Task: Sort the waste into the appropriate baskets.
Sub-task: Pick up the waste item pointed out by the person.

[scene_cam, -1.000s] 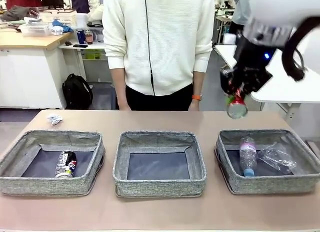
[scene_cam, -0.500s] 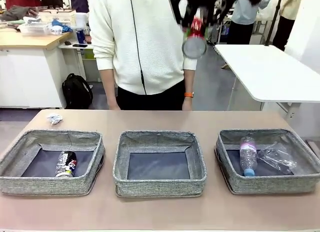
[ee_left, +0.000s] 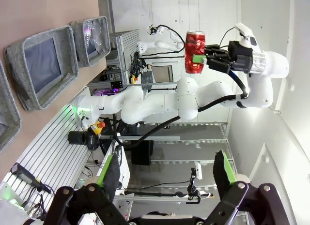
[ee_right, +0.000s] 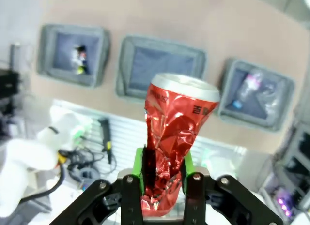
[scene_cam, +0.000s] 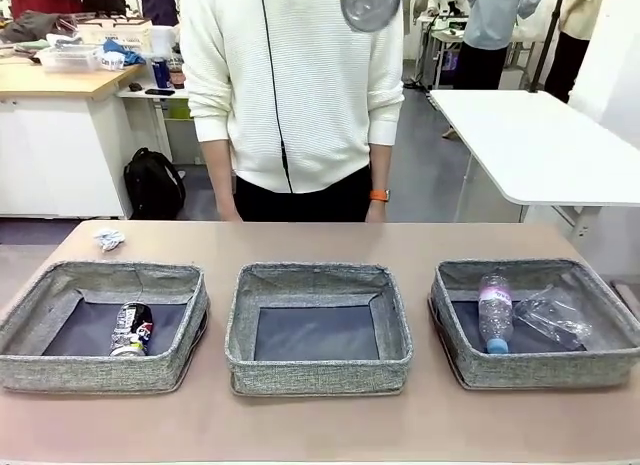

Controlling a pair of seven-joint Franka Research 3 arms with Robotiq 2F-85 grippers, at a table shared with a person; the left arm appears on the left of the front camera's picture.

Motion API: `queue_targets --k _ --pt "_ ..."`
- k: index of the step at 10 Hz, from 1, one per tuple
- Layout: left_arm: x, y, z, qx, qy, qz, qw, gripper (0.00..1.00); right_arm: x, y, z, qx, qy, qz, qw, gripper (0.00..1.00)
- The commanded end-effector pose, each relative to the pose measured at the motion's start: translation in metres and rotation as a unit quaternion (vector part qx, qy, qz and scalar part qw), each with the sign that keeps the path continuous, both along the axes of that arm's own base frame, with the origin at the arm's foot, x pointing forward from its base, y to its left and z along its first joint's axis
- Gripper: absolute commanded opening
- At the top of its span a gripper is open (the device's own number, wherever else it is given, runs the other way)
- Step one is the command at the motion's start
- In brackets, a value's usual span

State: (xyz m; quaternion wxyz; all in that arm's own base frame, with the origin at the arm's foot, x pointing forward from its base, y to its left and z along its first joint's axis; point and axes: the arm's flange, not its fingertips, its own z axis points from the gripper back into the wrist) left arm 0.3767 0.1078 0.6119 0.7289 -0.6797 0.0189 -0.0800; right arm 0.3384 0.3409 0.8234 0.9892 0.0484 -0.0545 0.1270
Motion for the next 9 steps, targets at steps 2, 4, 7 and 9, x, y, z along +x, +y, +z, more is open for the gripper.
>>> queue_targets --k 2,4,7,9 --pt "-0.002 0.001 0.002 -0.003 -0.008 -0.004 1.0 1.0 0.013 0.038 0.0 0.003 0.024 0.044 0.999 0.34" --pt "-0.002 0.001 0.002 -0.003 -0.008 -0.004 1.0 1.0 0.012 0.062 -0.012 -0.009 0.024 0.052 0.998 0.34" --pt "-0.002 0.001 0.002 -0.003 -0.008 -0.004 1.0 1.0 0.013 0.075 -0.018 -0.035 0.021 0.05 0.998 0.34" --pt "-0.002 0.001 0.002 -0.003 -0.008 -0.004 1.0 1.0 0.005 0.066 -0.044 -0.023 0.031 0.067 0.997 0.34"
